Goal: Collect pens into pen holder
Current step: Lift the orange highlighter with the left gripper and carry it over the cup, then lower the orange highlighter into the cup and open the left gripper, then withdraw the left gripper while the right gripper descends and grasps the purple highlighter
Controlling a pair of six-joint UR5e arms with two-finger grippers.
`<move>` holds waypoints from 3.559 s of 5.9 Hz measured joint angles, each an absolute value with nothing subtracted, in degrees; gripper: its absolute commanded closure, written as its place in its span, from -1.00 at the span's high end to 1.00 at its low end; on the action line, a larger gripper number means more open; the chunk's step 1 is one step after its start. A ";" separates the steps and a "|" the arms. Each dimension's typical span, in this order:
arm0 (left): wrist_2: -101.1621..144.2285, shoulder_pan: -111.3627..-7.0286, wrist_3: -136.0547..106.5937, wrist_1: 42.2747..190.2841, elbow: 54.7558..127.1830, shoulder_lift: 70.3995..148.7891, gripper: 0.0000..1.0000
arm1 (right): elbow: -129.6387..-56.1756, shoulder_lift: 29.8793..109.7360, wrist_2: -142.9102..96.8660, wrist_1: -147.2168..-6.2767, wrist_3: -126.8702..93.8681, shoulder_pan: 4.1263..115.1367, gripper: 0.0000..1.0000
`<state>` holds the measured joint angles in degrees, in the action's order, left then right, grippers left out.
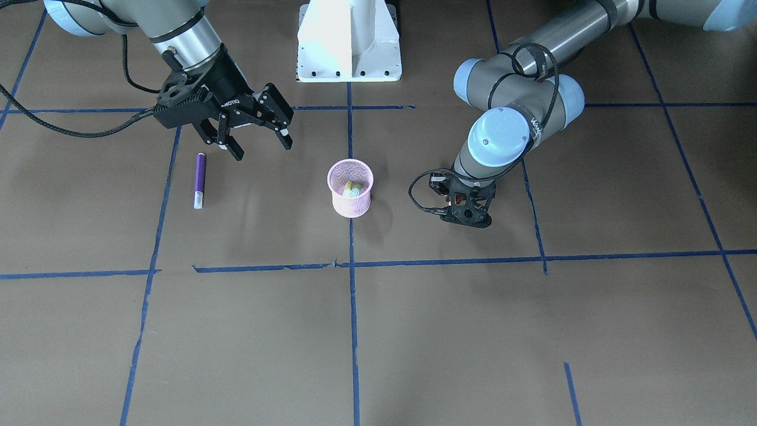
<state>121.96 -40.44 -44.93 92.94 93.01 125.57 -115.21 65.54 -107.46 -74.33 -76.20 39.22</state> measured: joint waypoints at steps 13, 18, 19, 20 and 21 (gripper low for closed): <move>80.26 -25.40 -57.29 124.20 98.11 126.90 0.53 | -116.14 72.39 -114.53 -74.01 -71.49 48.14 0.99; 82.66 -29.70 -56.94 118.91 99.52 126.11 0.57 | -110.35 77.98 -126.88 -74.95 -61.13 54.25 1.00; 88.59 -33.49 -56.41 113.53 100.51 125.29 0.57 | -106.12 78.20 -130.47 -75.03 -56.63 55.24 1.00; 95.66 -37.52 -53.39 108.59 102.07 123.65 0.57 | -102.23 78.02 -133.11 -75.08 -53.37 55.52 0.99; 101.12 -40.41 -49.56 103.65 104.26 121.51 0.56 | -99.02 77.45 -135.23 -75.36 -52.17 55.01 0.97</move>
<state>101.12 -40.41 -49.56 103.65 104.26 121.51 -99.02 77.45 -135.23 -75.36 -52.17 55.01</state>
